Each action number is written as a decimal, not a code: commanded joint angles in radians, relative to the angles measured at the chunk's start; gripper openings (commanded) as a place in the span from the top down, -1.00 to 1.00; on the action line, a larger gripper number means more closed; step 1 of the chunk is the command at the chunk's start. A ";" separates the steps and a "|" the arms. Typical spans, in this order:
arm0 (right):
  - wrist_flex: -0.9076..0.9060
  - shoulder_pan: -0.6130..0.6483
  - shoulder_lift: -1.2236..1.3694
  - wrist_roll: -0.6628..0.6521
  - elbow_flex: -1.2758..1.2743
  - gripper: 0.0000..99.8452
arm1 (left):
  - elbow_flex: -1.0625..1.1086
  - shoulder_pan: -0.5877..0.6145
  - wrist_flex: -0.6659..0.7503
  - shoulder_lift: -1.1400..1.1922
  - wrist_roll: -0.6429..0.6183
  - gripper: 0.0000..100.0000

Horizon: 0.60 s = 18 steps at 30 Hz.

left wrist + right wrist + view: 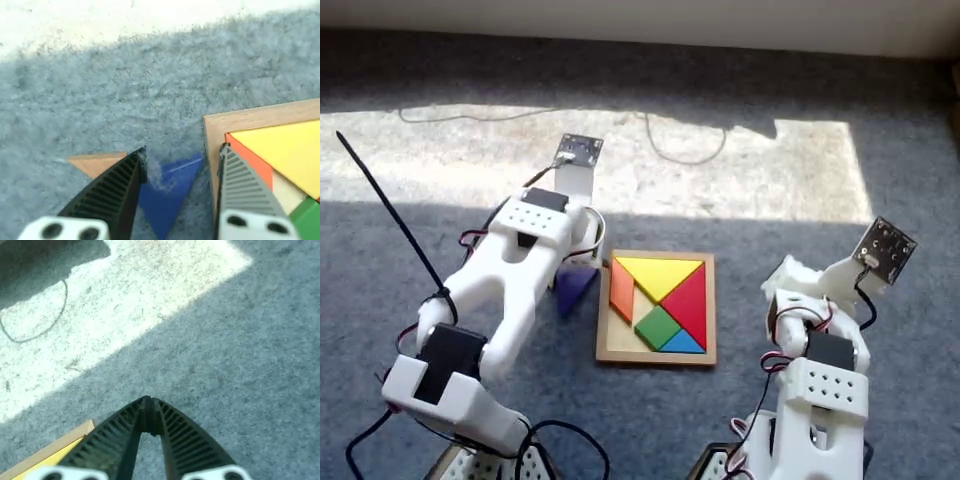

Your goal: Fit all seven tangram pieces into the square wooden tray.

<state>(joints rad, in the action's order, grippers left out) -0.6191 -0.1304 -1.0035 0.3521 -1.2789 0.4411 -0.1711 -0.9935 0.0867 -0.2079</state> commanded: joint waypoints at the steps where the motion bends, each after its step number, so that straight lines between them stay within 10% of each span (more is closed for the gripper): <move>1: 0.028 0.013 -0.024 -0.014 0.004 0.99 | -0.067 0.010 -0.080 -0.094 -0.018 0.54; 18: 0.028 0.015 -0.024 -0.014 0.002 0.99 | 0.076 0.237 -0.081 -0.251 0.106 0.53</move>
<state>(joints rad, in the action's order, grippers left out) -0.6191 -0.1289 -1.0035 0.3521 -1.2789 0.5455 0.0453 -1.0917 -0.1849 -0.1066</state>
